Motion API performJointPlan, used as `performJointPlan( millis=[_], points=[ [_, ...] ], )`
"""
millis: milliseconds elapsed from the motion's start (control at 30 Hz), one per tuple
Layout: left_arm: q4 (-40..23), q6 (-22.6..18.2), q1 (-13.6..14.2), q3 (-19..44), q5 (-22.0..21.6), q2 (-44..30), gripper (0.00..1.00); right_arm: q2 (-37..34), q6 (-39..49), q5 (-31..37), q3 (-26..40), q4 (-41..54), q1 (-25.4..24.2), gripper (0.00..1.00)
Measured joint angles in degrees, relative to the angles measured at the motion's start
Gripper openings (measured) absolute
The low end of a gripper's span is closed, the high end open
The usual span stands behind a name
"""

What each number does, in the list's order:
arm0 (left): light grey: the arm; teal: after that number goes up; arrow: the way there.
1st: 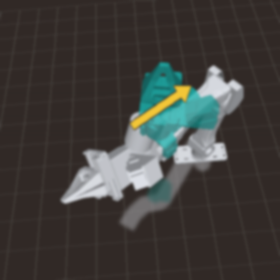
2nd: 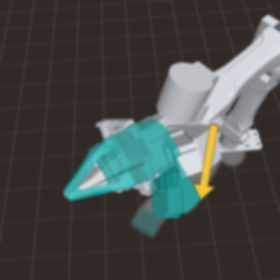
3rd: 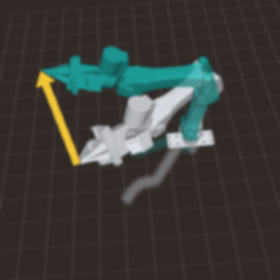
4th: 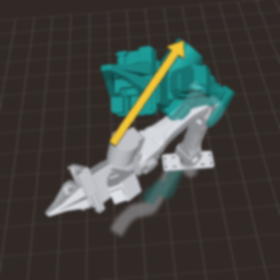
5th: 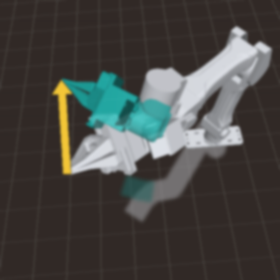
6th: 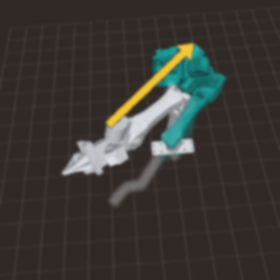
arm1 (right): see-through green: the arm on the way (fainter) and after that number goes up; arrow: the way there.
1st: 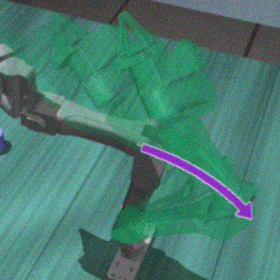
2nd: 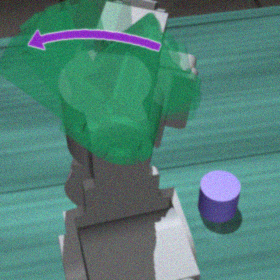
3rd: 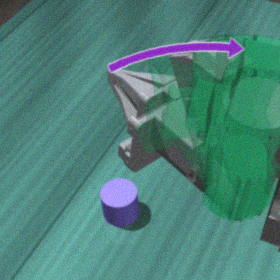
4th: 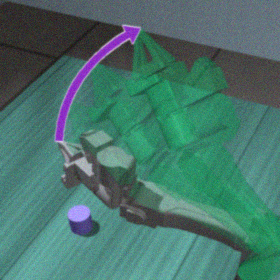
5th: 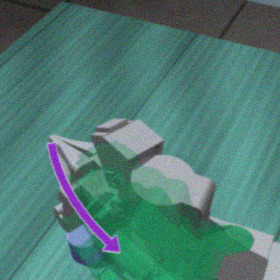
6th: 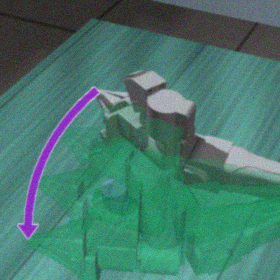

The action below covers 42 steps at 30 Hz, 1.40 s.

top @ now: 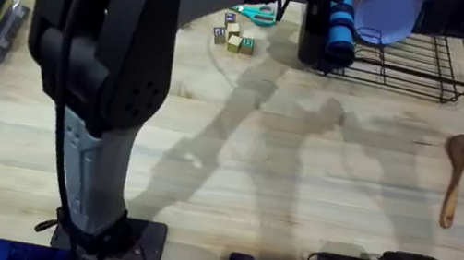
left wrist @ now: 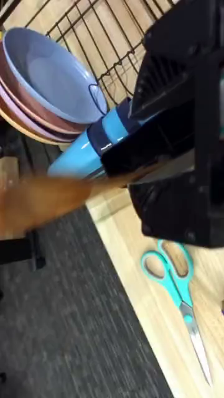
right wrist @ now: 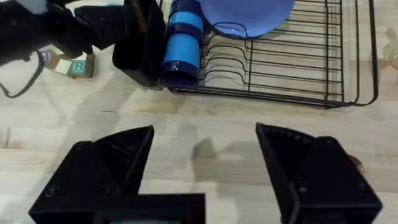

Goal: Pick up the spoon on the table one by one and put them onto the rack

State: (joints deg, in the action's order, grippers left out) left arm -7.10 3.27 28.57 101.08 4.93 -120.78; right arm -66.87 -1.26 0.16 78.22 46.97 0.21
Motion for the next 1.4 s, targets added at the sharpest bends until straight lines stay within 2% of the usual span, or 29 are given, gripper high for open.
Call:
performJointPlan(
  millis=[233,300,667,800,833,1000,1133,1400],
  points=[
    [-4.4,-2.5,-0.1,0.0,0.1,1.1,0.948,0.0,0.0,0.0,0.0,0.0,0.0,0.996],
    [-6.2,-3.6,-0.1,0.0,0.1,1.9,0.991,0.0,0.0,0.0,0.0,0.0,0.0,0.996],
    [-17.0,-6.4,-1.6,-0.5,0.1,13.8,0.995,0.0,0.0,0.0,0.0,-0.1,0.0,0.996],
    [-17.4,-6.6,-1.7,-3.3,0.1,16.7,0.995,0.0,0.0,0.0,0.0,-0.3,0.0,0.996],
    [-17.6,-7.7,-1.7,-7.1,0.1,18.6,0.995,0.0,0.0,0.0,0.0,-0.3,0.0,0.996],
    [-18.0,-8.9,-1.7,-14.3,0.0,21.6,0.995,0.0,0.0,0.0,0.0,-0.3,0.0,0.996],
    [-15.4,-9.6,-1.7,-19.7,-0.8,24.7,0.994,0.0,0.0,0.0,0.0,-0.3,0.0,0.997],
    [-13.7,-10.1,-1.7,-23.5,-3.2,28.1,0.993,0.0,0.0,0.0,0.0,-0.3,0.0,0.996]
  ],
)
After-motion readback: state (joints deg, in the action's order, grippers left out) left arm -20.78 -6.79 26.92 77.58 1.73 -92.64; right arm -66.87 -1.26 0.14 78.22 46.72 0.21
